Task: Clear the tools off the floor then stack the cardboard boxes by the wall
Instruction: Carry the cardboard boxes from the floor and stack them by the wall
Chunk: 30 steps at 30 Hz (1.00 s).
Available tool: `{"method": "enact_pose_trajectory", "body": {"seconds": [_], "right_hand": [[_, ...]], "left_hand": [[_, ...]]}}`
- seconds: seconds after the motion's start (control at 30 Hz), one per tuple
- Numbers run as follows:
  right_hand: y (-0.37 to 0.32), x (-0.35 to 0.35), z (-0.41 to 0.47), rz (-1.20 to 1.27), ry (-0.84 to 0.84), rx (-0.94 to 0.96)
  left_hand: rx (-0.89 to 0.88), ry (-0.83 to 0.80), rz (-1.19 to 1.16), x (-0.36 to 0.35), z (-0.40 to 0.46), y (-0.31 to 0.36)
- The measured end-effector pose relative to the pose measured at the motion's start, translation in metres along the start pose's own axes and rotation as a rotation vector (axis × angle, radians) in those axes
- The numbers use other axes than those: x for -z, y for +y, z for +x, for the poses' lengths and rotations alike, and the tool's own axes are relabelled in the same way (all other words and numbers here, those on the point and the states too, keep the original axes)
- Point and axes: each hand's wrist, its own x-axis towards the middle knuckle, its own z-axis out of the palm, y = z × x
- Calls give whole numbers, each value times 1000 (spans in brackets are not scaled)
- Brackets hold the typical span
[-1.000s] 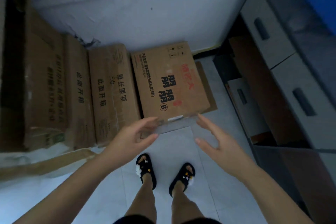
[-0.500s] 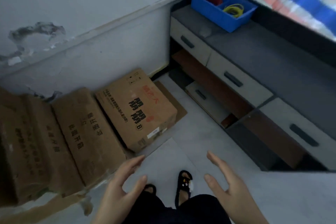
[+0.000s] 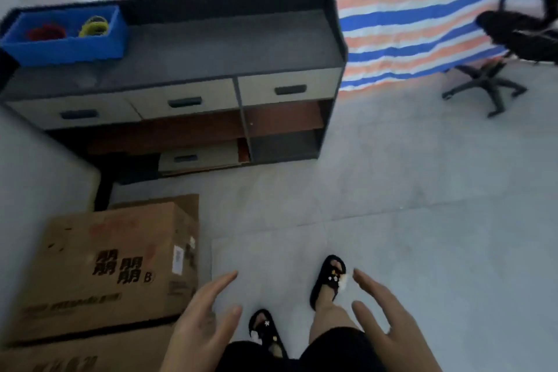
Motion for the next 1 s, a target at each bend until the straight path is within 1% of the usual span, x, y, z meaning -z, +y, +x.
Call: {"method": "enact_pose_trajectory", "body": {"seconds": [0.13, 0.27, 0.37, 0.47, 0.53, 0.6, 0.73, 0.87, 1.0], "right_hand": [[27, 41, -54, 52, 219, -148], [53, 95, -95, 52, 386, -221], [76, 149, -127, 63, 497, -299], [107, 210, -161, 55, 653, -372], [128, 243, -183, 80, 725, -402], [145, 270, -202, 92, 779, -418], [174, 317, -222, 116, 898, -427], [206, 355, -223, 135, 943, -489], [239, 400, -205, 133, 971, -494]], "left_hand": [[-139, -214, 79, -47, 6, 33], [-268, -335, 144, -113, 7, 59], [-354, -411, 149, -182, 1, 84], [-441, -500, 163, -266, -14, 117], [-455, -581, 146, -316, -25, 133], [-506, -644, 150, -357, -36, 150], [-564, -703, 152, -420, -43, 184], [-631, -766, 194, -481, -37, 208], [-635, -820, 209, -545, -21, 232]]}}
